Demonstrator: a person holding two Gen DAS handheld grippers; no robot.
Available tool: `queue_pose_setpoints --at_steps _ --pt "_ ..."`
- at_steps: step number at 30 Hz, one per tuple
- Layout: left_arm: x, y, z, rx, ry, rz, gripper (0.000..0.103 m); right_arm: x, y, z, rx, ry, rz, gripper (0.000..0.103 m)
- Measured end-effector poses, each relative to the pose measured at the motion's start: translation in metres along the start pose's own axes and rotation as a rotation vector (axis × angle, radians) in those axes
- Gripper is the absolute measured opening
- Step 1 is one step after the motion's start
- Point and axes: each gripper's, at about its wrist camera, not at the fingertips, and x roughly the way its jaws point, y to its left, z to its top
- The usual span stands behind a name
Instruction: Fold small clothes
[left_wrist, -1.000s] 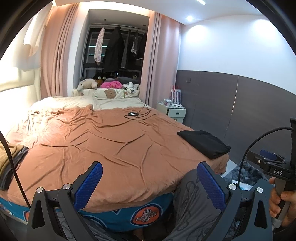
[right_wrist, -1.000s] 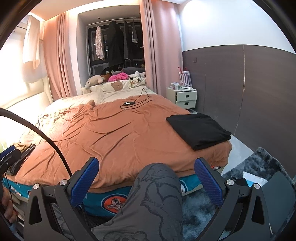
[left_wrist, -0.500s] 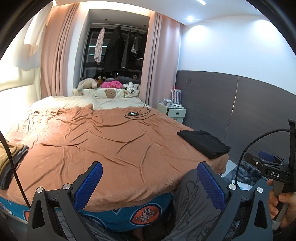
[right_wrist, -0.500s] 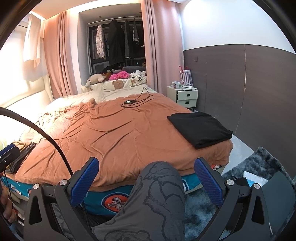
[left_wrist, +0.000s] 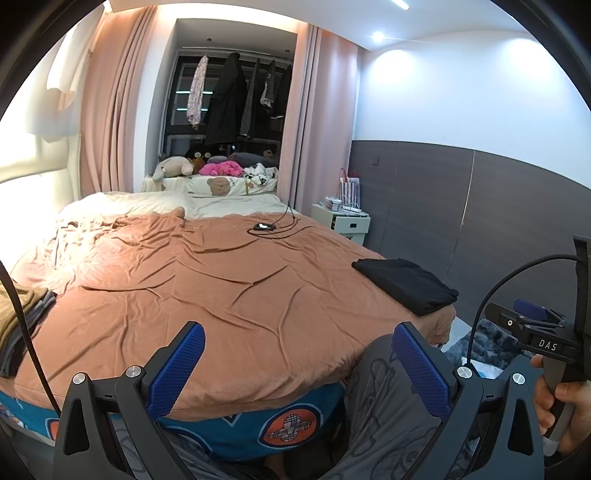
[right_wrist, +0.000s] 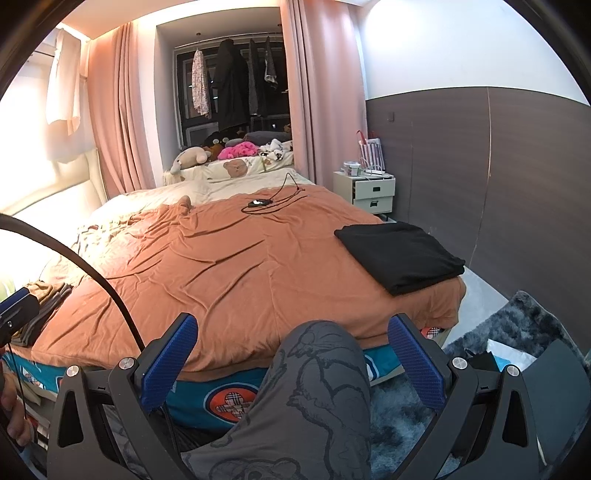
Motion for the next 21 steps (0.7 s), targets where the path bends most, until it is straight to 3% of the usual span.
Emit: queue_pose_setpoints --at_steps 21 --pt "0.0007 -0.001 -0.0025 -0.02 0.011 -0.005 0.103 0.0025 0.0034 -0.0007 -0.01 0.011 -0.001 0.103"
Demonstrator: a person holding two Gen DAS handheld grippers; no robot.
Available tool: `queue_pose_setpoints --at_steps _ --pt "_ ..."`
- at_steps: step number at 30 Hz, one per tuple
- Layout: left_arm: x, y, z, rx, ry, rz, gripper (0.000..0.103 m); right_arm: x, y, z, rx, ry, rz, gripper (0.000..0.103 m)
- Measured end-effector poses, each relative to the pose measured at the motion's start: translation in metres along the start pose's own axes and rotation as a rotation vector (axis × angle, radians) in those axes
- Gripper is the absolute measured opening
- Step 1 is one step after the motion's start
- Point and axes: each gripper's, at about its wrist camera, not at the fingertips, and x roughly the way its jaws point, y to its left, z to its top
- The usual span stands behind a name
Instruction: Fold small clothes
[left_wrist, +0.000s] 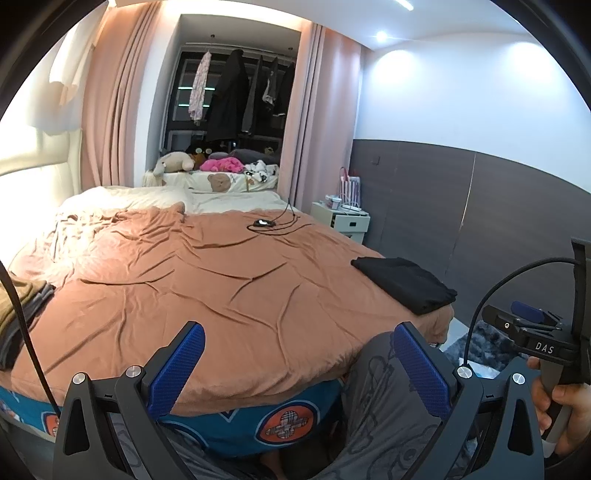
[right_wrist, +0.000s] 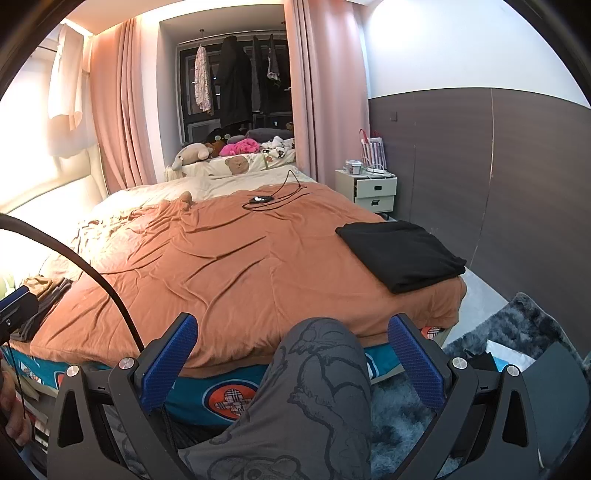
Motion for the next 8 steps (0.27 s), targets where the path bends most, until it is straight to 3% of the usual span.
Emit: queue_pose_setpoints --at_steps 8 --pt "0.0 -0.0026 -0.0003 0.002 0.005 0.0 0.103 -0.0001 -0.0036 -0.0012 0.008 0.002 -0.002 0.103"
